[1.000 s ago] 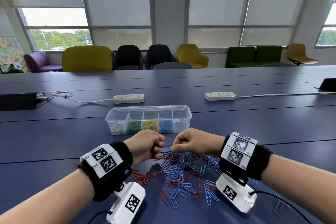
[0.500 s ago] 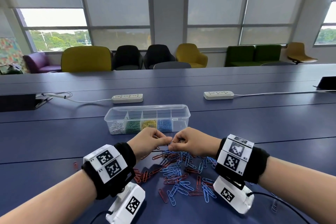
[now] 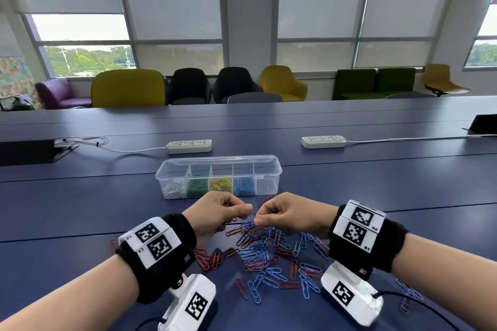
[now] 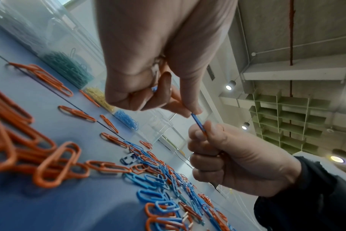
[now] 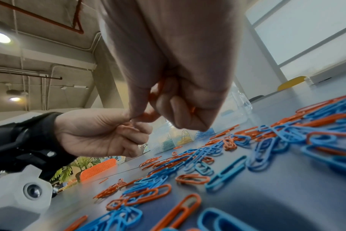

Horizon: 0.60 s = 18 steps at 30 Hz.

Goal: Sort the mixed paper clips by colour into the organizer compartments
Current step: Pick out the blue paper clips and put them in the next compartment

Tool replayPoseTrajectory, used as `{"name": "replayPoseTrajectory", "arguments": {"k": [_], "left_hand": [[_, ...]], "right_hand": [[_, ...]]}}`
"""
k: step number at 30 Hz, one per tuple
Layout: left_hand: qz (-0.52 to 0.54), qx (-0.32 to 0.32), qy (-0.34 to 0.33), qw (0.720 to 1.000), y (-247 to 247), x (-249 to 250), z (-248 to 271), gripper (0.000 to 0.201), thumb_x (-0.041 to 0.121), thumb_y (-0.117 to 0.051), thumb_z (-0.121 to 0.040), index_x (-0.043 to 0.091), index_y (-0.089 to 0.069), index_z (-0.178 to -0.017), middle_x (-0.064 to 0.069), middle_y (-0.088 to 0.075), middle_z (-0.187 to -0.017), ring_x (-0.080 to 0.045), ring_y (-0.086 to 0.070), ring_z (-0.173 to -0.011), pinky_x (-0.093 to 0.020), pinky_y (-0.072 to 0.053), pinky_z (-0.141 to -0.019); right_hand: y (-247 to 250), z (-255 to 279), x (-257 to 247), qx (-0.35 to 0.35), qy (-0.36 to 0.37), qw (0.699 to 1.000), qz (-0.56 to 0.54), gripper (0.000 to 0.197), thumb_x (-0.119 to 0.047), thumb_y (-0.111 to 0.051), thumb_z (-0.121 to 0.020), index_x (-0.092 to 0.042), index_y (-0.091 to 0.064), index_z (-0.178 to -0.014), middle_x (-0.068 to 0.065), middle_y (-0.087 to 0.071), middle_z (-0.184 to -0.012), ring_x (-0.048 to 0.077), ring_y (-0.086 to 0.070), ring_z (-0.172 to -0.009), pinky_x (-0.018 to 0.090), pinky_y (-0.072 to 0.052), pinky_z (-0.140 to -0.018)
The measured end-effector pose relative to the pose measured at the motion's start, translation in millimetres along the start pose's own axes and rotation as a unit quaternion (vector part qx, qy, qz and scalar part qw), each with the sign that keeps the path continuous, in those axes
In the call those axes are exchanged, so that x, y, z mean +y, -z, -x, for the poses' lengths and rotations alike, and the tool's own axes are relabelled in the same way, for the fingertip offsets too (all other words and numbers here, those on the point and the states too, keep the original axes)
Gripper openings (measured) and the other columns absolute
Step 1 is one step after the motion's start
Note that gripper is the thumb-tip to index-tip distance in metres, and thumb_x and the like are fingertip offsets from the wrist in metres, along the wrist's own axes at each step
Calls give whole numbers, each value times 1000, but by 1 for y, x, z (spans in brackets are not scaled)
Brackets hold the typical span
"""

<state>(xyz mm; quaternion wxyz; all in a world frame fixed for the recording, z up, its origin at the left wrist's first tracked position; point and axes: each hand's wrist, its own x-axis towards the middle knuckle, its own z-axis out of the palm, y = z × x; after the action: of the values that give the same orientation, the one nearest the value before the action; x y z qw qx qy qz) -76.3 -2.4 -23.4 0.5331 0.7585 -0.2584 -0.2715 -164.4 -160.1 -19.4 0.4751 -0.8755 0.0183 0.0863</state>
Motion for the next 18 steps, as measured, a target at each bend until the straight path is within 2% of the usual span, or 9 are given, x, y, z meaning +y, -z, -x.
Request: {"name": "replayPoseTrajectory", "arguments": {"k": [3,5,8,11,14,16,18], "left_hand": [[23,3,0,1000,1,-1,1,13,13,-62,-88,12,-56,-77,4,-51,-56,-1,-27,-34,-11,-22,-33],[27,10,8,1000,-1,-3,0,11,12,-61,-89,13,-55,-80,3,-55,-60,-2,-29,-37,-12,-22,-36],[47,-8,31,998,-3,-3,-2,7,10,-60,-89,12,-56,-84,3,-58,-62,-4,-31,-45,-14,-23,-42],[100,-42,86,990,0,-3,-4,8,8,-52,-94,11,-58,-89,2,-50,-65,-2,-30,-41,-13,-23,-42],[243,-73,166,953,8,-4,-5,19,6,-37,-97,8,-54,-89,0,-44,-61,-5,-35,-41,-13,-28,-37],[338,-80,194,917,13,-3,-5,20,3,-31,-93,7,-48,-84,-3,-43,-61,-9,-42,-42,-15,-32,-34],[383,-85,201,898,14,-3,-6,18,2,-29,-91,8,-43,-82,-6,-44,-62,-11,-45,-44,-16,-34,-33]], "right_hand": [[2,3,-1,-8,1,1000,-20,10,-24,-58,-92,-16,-61,-86,0,-37,-62,6,-29,-48,15,-27,-44],[2,2,-2,10,-2,1000,7,10,-24,-57,-93,-15,-61,-91,-2,-43,-65,4,-33,-48,14,-30,-45],[0,-1,-3,60,9,993,105,14,-23,-57,-92,-11,-63,-95,-10,-46,-61,-1,-38,-44,9,-30,-46],[6,2,-2,103,6,972,212,8,-24,-56,-89,-18,-59,-85,-12,-47,-60,3,-43,-51,13,-33,-49],[21,11,1,87,-21,951,297,7,-24,-55,-88,-19,-57,-84,-12,-52,-73,2,-46,-61,14,-34,-56],[30,16,5,77,-53,937,336,9,-25,-54,-89,-18,-60,-89,-7,-56,-81,8,-50,-69,20,-38,-64],[34,19,9,63,-80,921,377,15,-25,-54,-89,-16,-62,-98,-1,-63,-93,15,-55,-80,25,-43,-74]]}}
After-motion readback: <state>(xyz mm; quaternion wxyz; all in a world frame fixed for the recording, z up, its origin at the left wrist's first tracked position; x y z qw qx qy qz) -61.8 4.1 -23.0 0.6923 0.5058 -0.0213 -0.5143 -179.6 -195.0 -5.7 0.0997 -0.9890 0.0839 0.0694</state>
